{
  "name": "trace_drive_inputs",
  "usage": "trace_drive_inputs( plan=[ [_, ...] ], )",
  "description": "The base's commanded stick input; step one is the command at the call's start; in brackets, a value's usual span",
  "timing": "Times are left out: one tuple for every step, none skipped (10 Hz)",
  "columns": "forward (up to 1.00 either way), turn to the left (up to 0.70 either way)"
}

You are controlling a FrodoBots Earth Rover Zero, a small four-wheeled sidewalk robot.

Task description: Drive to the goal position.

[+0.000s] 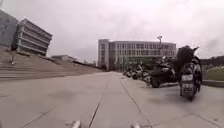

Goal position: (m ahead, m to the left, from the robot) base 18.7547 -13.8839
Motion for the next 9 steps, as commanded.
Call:
trace_drive_inputs(
  plan=[
    [0.7, 0.0],
    [0.7, 0.0],
    [0.7, 0.0],
    [0.7, 0.0],
    [0.7, 0.0],
    [0.7, 0.0],
    [0.7, 0.0],
    [0.7, 0.0],
    [0.7, 0.0]
  ],
)
